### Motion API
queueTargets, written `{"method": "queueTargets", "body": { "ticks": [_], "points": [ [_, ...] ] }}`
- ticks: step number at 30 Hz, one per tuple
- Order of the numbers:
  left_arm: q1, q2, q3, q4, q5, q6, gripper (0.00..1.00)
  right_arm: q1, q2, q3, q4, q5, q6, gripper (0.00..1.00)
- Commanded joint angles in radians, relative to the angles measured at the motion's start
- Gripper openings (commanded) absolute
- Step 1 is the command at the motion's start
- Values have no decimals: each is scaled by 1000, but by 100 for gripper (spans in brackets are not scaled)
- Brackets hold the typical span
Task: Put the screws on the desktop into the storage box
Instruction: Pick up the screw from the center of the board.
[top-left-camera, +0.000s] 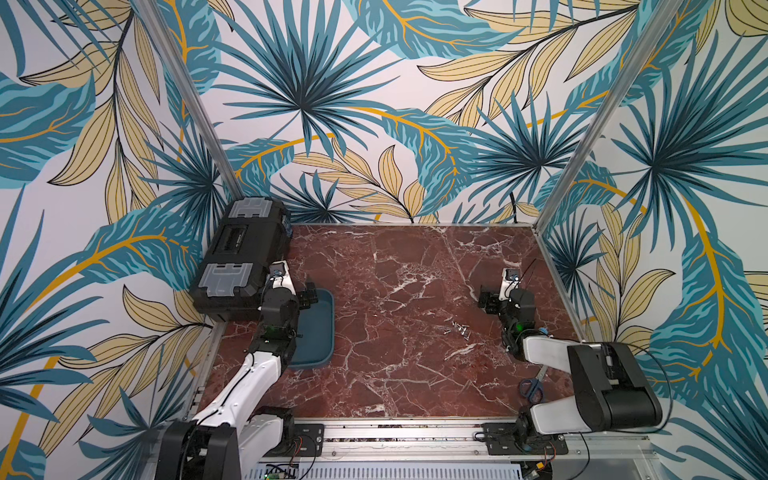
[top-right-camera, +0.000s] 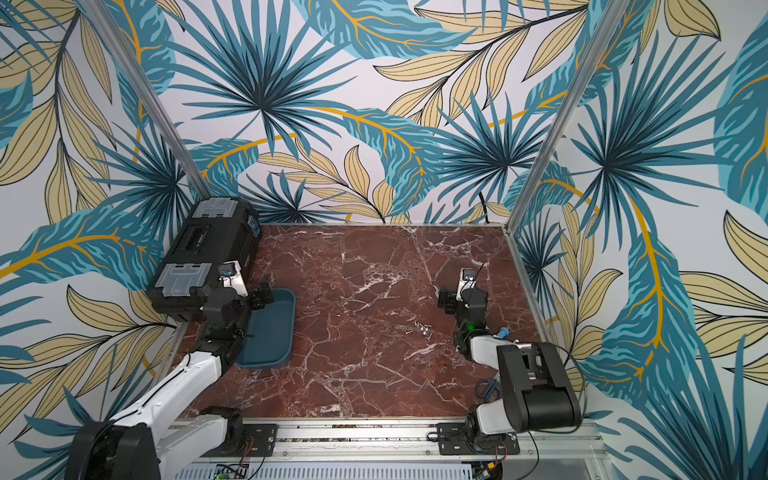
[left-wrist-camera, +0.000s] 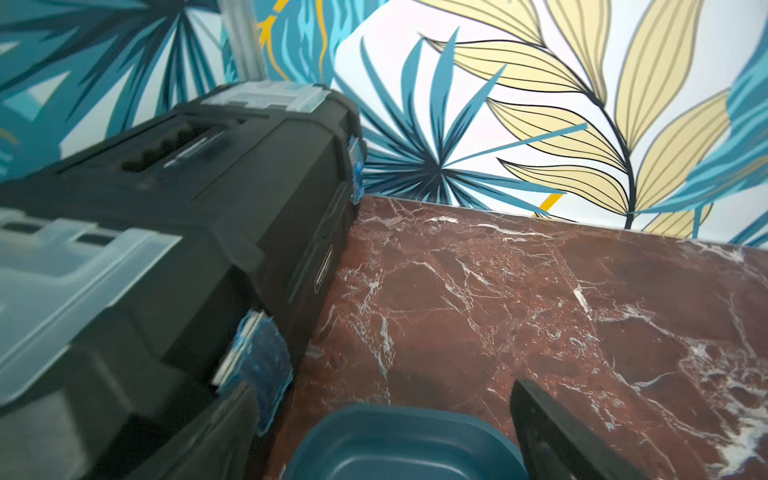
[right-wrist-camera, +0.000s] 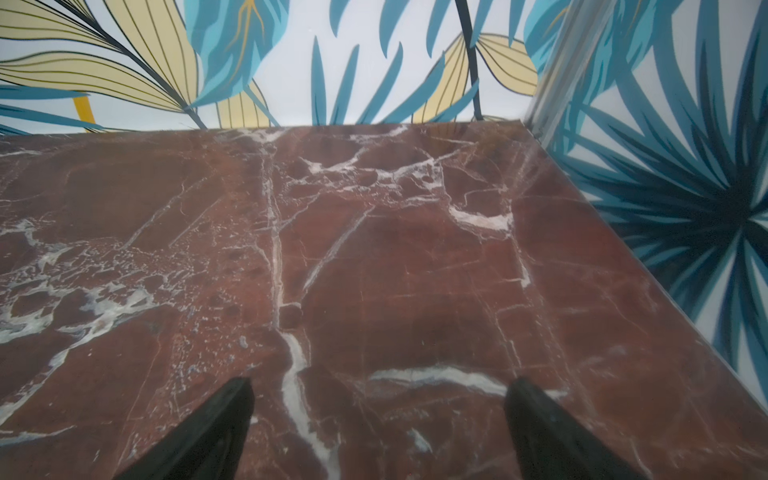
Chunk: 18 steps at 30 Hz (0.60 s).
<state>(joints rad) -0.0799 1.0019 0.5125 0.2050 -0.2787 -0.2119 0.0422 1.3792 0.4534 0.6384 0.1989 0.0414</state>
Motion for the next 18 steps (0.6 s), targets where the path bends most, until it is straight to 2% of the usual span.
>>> {"method": "queueTargets", "body": {
  "ticks": [1, 2, 3, 5, 8, 11, 13, 14, 16, 18],
  "points": [
    [5, -64, 135, -437, -108, -304, 100, 4, -147, 132, -356, 89, 192, 100],
    [15, -70, 154, -526, -76, -393, 100, 4, -172, 167, -442, 61, 249, 100],
    [32, -71, 164, -538, 6, -407, 100, 5, -190, 190, -501, 3, 277, 99],
    [72, -69, 225, -617, 217, -395, 100, 5, -215, 256, -675, -112, 375, 100],
    [82, -32, 418, -893, 364, -286, 98, 6, -203, 371, -956, -279, 424, 96],
    [83, 2, 577, -1151, 440, -167, 95, 23, -173, 465, -1162, -380, 412, 90],
    [69, 1, 627, -1258, 463, -101, 92, 56, -166, 502, -1258, -392, 396, 85],
    [37, -19, 619, -1278, 412, -116, 92, 79, -166, 516, -1296, -392, 386, 84],
    [-12, -72, 573, -1259, 429, -103, 89, 120, -158, 528, -1363, -360, 370, 82],
    [-23, -126, 528, -1255, 427, -94, 90, 149, -136, 536, -1417, -326, 375, 77]
  ]
}}
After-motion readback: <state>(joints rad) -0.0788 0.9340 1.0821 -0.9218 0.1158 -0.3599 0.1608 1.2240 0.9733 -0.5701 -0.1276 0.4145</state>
